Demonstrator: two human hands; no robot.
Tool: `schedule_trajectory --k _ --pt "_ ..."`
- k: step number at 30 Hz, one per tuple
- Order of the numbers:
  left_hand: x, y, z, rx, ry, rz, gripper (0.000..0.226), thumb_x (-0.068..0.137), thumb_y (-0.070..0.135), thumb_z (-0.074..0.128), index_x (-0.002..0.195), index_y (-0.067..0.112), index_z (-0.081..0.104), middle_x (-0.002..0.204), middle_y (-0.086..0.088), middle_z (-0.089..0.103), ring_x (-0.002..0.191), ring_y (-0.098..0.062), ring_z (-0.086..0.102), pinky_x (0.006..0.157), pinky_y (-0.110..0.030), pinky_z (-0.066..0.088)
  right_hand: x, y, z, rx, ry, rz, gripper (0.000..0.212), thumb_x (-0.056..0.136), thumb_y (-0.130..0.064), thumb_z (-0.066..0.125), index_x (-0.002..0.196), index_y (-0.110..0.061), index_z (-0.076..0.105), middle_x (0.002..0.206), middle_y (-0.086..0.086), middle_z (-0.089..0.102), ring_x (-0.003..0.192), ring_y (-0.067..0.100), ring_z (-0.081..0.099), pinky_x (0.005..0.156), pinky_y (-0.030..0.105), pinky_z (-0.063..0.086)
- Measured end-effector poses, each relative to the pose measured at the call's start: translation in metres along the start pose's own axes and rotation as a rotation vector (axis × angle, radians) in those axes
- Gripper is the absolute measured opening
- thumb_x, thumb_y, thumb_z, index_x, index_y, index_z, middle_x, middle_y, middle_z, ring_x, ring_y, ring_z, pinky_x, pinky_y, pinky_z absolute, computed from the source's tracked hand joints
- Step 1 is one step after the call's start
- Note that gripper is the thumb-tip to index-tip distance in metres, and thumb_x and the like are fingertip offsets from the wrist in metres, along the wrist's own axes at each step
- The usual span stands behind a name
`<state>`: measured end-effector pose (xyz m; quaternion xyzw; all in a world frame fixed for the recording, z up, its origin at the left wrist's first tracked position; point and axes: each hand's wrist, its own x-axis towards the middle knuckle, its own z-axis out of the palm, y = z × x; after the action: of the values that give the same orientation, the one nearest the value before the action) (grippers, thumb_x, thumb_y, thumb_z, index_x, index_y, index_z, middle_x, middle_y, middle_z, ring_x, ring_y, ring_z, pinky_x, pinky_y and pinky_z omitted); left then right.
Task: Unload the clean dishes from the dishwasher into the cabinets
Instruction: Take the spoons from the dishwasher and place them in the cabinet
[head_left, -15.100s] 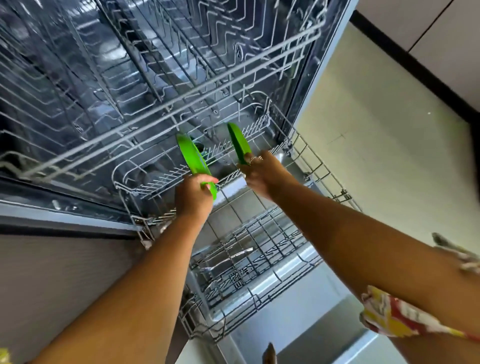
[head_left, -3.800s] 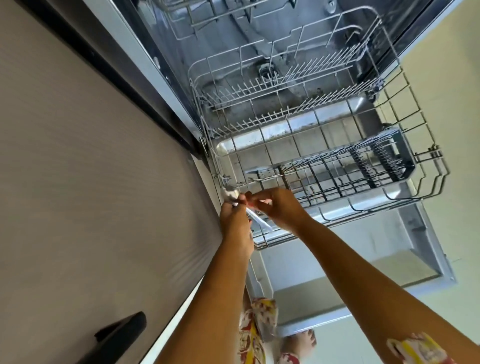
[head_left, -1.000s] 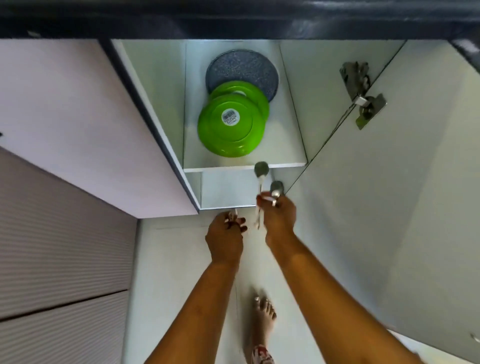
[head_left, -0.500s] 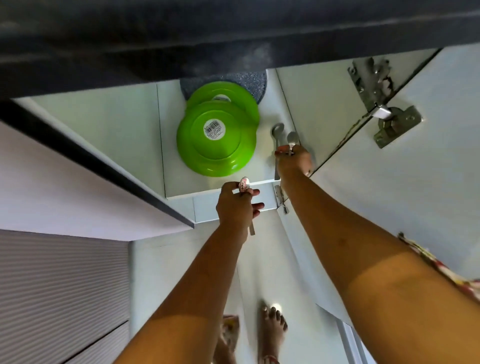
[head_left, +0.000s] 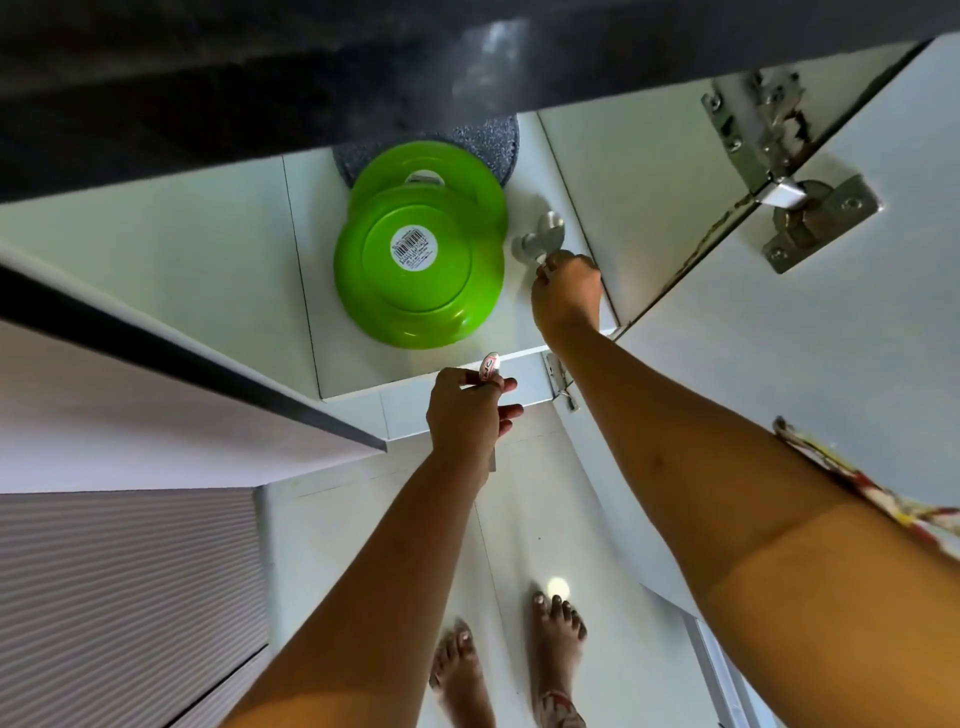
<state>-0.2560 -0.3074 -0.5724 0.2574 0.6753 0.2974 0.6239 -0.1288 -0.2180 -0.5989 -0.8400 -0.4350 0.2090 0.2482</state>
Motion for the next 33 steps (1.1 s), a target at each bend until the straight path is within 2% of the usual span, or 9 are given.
schedule_trajectory --k 3,9,11,14,16,19,22,28,33 --pt "0.002 -0.005 -0.001 0.005 -0.005 -0.021 0.017 0.092 0.011 0.055 0.109 0.007 0.053 0.088 0.0 0.071 0.043 -0.005 0.062 0.041 -0.014 0.044 0.004 0.0 -0.001 -0.007 -0.009 -0.001 0.026 0.091 -0.003 0.044 0.111 -0.002 0.061 0.108 0.018 0.059 0.093 0.031 0.058 0.07 0.024 0.037" --pt "0.001 -0.011 -0.004 -0.063 -0.017 -0.052 0.014 0.093 0.012 0.055 0.105 0.01 0.048 0.08 0.003 0.07 0.044 -0.007 0.063 0.04 -0.014 0.042 0.016 0.005 -0.013 0.025 -0.086 0.066 0.022 0.096 -0.008 0.04 0.105 -0.005 0.059 0.096 0.009 0.058 0.085 0.023 0.054 0.062 0.023 0.041" --pt "0.0 -0.011 -0.002 -0.081 -0.018 -0.047 0.014 0.094 0.016 0.055 0.104 0.01 0.047 0.08 0.002 0.07 0.044 -0.008 0.062 0.041 -0.015 0.043 0.016 0.007 -0.016 0.014 -0.101 0.057 0.022 0.097 -0.013 0.039 0.106 -0.008 0.059 0.094 0.008 0.058 0.091 0.027 0.055 0.065 0.024 0.04" --pt "-0.002 -0.01 0.0 -0.11 -0.024 -0.039 0.015 0.093 0.026 0.056 0.095 0.015 0.046 0.08 -0.001 0.07 0.044 -0.01 0.062 0.045 -0.018 0.045 0.015 0.01 -0.019 -0.104 -0.113 -0.025 0.027 0.096 -0.014 0.04 0.114 -0.006 0.058 0.114 0.016 0.059 0.105 0.032 0.055 0.077 0.031 0.039" --pt "-0.003 -0.01 0.002 -0.115 -0.025 -0.037 0.019 0.093 0.033 0.057 0.091 0.017 0.046 0.077 -0.002 0.07 0.042 -0.01 0.061 0.043 -0.016 0.042 0.013 0.013 -0.019 -0.121 -0.099 -0.045 0.027 0.096 -0.013 0.041 0.118 -0.006 0.055 0.117 0.016 0.058 0.107 0.032 0.055 0.081 0.032 0.041" --pt "-0.003 -0.012 0.003 -0.064 -0.008 -0.031 0.022 0.094 0.036 0.054 0.099 0.016 0.046 0.073 -0.001 0.07 0.035 -0.004 0.052 0.037 -0.014 0.031 0.007 0.014 -0.015 -0.148 -0.058 -0.071 0.035 0.097 -0.008 0.039 0.13 -0.008 0.048 0.12 0.015 0.054 0.108 0.029 0.056 0.089 0.034 0.049" --pt "-0.001 -0.013 0.005 -0.035 0.007 -0.038 0.023 0.096 0.039 0.049 0.103 0.017 0.047 0.071 0.0 0.069 0.036 -0.005 0.044 0.036 -0.014 0.028 -0.005 0.015 -0.011 -0.321 -0.054 -0.113 0.046 0.095 -0.003 0.035 0.14 -0.012 0.039 0.128 0.017 0.043 0.113 0.034 0.049 0.093 0.041 0.049" --pt "0.002 -0.01 0.013 -0.013 -0.065 -0.101 0.025 0.101 0.034 0.034 0.115 0.017 0.047 0.076 -0.002 0.064 0.05 -0.012 0.04 0.043 -0.02 0.029 -0.02 0.014 -0.004 -0.381 0.014 -0.149 0.034 0.096 -0.005 0.038 0.128 -0.004 0.05 0.124 0.017 0.047 0.106 0.036 0.054 0.082 0.042 0.049" --pt "0.005 -0.004 0.02 -0.093 -0.071 -0.106 0.019 0.101 0.03 0.036 0.109 0.017 0.046 0.08 -0.004 0.063 0.053 -0.013 0.042 0.046 -0.021 0.03 -0.017 0.015 -0.008 -0.458 0.068 -0.2 0.031 0.094 0.001 0.042 0.119 -0.006 0.058 0.107 0.018 0.061 0.1 0.035 0.058 0.078 0.041 0.051"
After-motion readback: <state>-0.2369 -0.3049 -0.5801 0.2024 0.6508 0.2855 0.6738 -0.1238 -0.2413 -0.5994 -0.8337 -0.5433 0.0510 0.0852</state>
